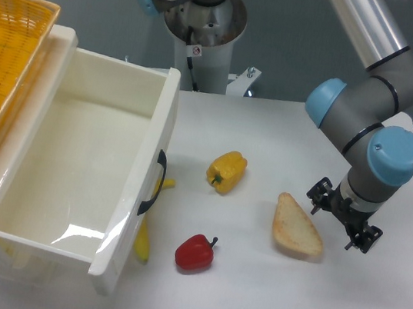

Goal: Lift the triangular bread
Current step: 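Lower the open gripper onto the triangular bread slice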

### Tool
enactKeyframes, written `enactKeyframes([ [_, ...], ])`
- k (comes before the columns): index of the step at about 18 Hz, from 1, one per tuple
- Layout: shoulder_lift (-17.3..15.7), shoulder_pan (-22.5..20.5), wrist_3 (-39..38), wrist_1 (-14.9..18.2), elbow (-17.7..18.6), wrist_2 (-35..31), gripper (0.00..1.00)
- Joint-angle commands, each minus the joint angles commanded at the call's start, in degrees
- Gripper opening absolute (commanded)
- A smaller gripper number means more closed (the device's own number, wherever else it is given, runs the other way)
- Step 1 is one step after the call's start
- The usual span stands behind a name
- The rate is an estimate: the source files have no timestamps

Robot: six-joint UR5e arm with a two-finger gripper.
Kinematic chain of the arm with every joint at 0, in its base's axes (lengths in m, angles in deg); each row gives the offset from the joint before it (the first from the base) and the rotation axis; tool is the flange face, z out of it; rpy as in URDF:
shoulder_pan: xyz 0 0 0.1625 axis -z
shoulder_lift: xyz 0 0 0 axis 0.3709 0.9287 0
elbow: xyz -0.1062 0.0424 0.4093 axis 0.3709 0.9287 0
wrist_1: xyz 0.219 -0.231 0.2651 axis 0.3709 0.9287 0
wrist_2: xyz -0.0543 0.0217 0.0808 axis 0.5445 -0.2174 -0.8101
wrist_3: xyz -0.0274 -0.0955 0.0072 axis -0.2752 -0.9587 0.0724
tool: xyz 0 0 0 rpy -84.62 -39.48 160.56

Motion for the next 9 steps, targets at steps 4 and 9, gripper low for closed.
enactKeyframes([
  [4,0.0,-0.09,0.17,0.0,-0.09,0.17,1.0],
  [9,0.0,0.26,0.18,-2.44,2.71,0.44,1.0],
])
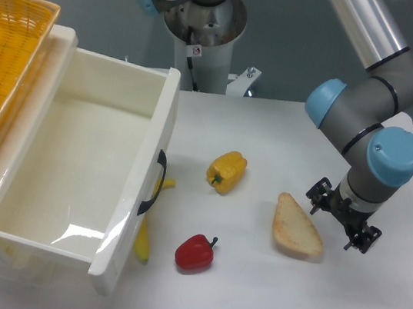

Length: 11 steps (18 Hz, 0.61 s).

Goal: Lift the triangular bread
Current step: 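Lower the open gripper onto the triangular bread slice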

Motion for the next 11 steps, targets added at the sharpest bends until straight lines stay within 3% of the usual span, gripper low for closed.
enactKeyframes([
  [3,-0.35,-0.18,-0.09,-5.63,4.57,0.09,1.0],
  [11,-0.09,-3.51,-0.18,-5.73,7.22,13.7,1.0],
])
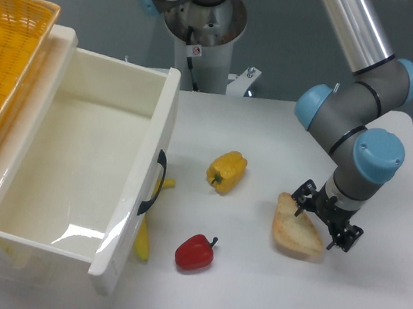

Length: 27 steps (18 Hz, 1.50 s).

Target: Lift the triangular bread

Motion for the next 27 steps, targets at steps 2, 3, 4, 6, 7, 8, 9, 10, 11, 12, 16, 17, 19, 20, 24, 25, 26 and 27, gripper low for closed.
enactKeyframes([
  [2,-0.09,-0.44,0.18,0.18,0.26,-0.08,1.0],
  [3,-0.09,-0.53,0.0,0.26,0.27,-0.25,1.0],
  [4,-0.17,-0.62,-0.26,0.44,0.27,-0.34,1.0],
  [6,-0.96,-1.23,-0.7,1.31,0.61,-0.96,1.0],
  [7,-2.1,-1.32,-1.05,2.36,1.75,-1.92,1.0],
  [8,-2.89,-1.41,-1.32,3.07,2.98,-2.88,1.0],
  [9,-3.51,-1.32,-1.58,3.34,4.47,-3.85,1.0],
  [10,-4.21,-1.32,-2.28,3.34,5.79,-4.21,1.0],
  [11,-4.57,-1.32,-3.33,3.25,6.67,-4.21,1.0],
  [12,-4.74,-1.24,-4.21,3.25,7.46,-4.21,1.0],
  [16,-5.89,-0.62,-8.51,3.08,9.93,-3.95,1.0],
  [17,-6.06,-0.53,-9.57,2.99,10.37,-3.95,1.0],
  [19,-6.33,-0.18,-11.24,2.99,10.9,-3.95,1.0],
  [20,-6.33,-0.09,-11.95,2.9,10.9,-3.95,1.0],
  [24,-6.33,-0.27,-14.14,2.72,10.11,-3.86,1.0],
  [25,-6.33,-0.36,-14.5,2.73,9.33,-3.86,1.0],
  [26,-6.15,-0.7,-14.41,2.81,8.1,-4.12,1.0],
  [27,-5.98,-1.06,-14.41,3.34,6.26,-4.38,1.0],
])
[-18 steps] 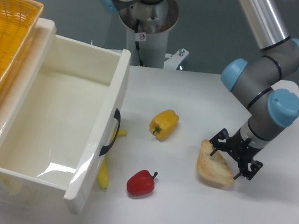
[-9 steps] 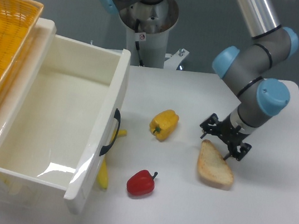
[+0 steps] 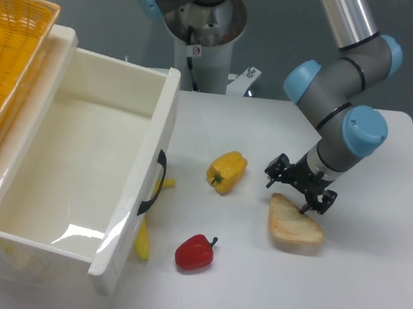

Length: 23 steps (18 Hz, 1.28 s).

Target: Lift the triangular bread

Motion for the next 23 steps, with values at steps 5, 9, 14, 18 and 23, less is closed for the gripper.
enactKeyframes([
  [5,0.96,-2.03,0.0,0.01,-3.88,0.17,1.0],
  [9,1.93,-1.41,-2.36,-0.43,-3.45,0.35,1.0],
  [14,4.31,0.96,-12.28,-2.98,-3.89,0.44,1.0],
  [18,4.66,1.05,-16.51,-3.07,-3.89,1.49,1.0],
  [23,4.57,-0.09,-17.66,-2.98,-3.45,1.58,1.0],
])
